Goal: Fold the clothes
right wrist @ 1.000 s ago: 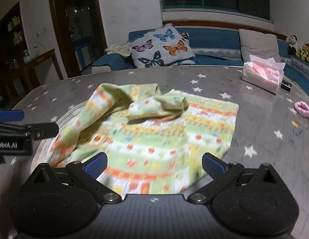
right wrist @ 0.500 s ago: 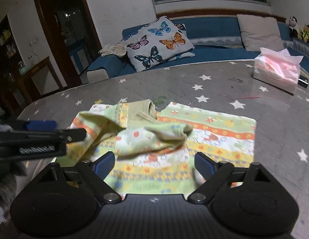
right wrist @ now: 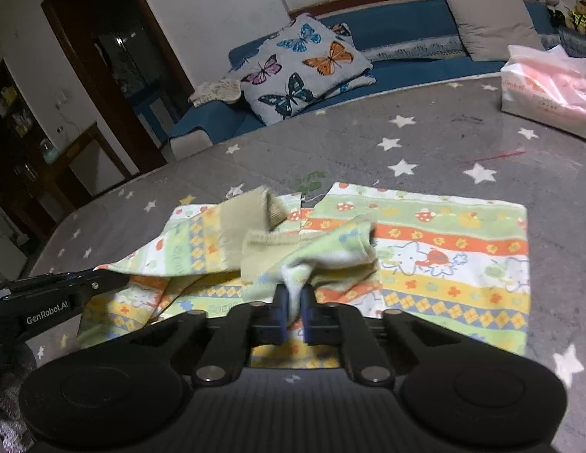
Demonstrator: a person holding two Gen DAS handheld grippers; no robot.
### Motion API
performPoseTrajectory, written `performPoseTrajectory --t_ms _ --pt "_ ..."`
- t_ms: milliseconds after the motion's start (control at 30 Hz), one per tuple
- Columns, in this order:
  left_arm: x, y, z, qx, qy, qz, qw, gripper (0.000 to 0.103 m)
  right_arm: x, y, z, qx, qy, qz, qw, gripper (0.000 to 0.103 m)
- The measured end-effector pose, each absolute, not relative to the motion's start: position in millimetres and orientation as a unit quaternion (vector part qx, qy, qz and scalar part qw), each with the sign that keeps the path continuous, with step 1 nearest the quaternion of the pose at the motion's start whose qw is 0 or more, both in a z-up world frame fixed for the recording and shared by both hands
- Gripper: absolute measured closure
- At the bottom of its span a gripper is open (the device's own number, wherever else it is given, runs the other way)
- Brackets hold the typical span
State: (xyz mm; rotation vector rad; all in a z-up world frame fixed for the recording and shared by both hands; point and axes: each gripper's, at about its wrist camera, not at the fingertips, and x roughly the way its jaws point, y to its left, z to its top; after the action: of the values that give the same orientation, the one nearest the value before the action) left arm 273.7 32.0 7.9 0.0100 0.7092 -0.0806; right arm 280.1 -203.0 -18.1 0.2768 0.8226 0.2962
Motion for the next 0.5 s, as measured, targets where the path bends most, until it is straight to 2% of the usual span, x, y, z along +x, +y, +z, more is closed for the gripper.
performPoseTrajectory --t_ms 500 --pt "167 135 33 -0.053 0.295 0.104 0.948 0.101 216 -285 30 0.176 0.336 0.123 0.917 0.101"
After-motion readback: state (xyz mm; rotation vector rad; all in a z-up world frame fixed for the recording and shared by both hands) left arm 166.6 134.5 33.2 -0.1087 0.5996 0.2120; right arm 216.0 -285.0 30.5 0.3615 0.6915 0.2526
